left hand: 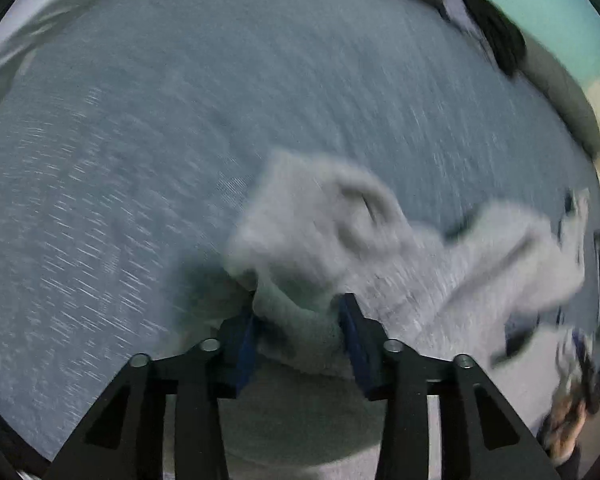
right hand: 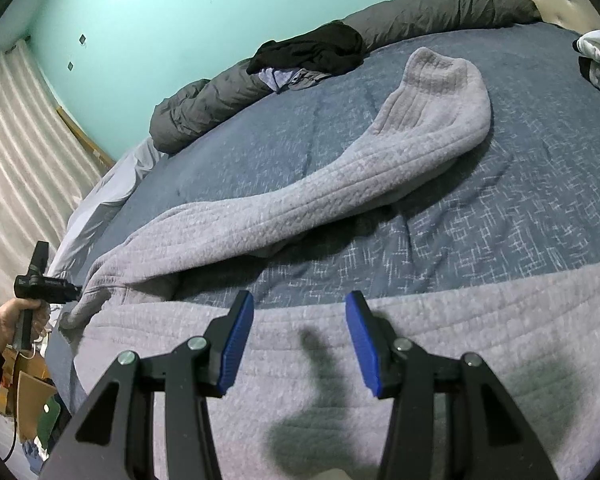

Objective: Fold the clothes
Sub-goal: 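Grasp the hoodie hem with the left tool and lift it toward the body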

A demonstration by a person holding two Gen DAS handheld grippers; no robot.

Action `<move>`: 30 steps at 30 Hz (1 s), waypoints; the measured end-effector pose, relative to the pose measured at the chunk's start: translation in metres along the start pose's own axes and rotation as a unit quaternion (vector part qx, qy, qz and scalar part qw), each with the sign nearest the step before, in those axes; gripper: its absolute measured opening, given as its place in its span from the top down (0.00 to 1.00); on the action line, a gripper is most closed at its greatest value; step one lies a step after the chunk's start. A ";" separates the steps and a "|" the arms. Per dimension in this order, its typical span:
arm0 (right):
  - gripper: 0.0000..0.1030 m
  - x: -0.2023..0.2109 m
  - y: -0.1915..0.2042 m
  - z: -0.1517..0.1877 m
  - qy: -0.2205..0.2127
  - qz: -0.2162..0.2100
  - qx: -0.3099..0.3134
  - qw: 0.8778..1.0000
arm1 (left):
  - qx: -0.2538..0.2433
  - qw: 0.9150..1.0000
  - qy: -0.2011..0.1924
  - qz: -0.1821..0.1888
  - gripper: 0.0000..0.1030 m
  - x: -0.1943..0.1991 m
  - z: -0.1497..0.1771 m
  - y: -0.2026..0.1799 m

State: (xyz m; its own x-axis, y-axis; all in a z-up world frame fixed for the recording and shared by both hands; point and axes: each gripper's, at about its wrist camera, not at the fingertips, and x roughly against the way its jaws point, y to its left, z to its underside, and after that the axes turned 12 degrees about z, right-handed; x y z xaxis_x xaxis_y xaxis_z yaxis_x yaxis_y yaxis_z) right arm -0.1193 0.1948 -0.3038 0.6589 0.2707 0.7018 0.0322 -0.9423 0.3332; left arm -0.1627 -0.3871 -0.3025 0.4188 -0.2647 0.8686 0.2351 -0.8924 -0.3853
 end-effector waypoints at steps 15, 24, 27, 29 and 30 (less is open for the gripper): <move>0.53 -0.009 -0.006 0.002 0.008 0.003 -0.008 1.000 | -0.055 0.998 -0.018 -0.037 0.53 -0.031 -0.029 -0.015; 0.53 -0.010 -0.008 0.002 0.010 0.003 -0.015 1.000 | -0.097 0.993 -0.049 -0.055 0.98 -0.011 -0.038 -0.030; 0.53 -0.011 -0.008 0.002 0.011 0.003 -0.016 1.000 | -0.099 0.993 -0.035 -0.047 0.97 -0.009 -0.040 -0.034; 0.53 -0.011 -0.008 0.002 0.011 0.003 -0.016 1.000 | -0.103 0.993 -0.019 -0.052 0.95 -0.015 -0.039 -0.036; 0.53 -0.011 -0.008 0.002 0.011 0.003 -0.016 1.000 | -0.108 0.992 -0.015 -0.060 0.80 -0.018 -0.040 -0.036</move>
State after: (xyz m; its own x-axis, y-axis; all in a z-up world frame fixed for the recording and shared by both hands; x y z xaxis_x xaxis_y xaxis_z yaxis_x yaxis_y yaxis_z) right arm -0.1252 0.1987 -0.3155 0.6429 0.2691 0.7172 0.0039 -0.9374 0.3483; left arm -0.2136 -0.3646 -0.2922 0.4252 -0.1436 0.8936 0.0937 -0.9751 -0.2012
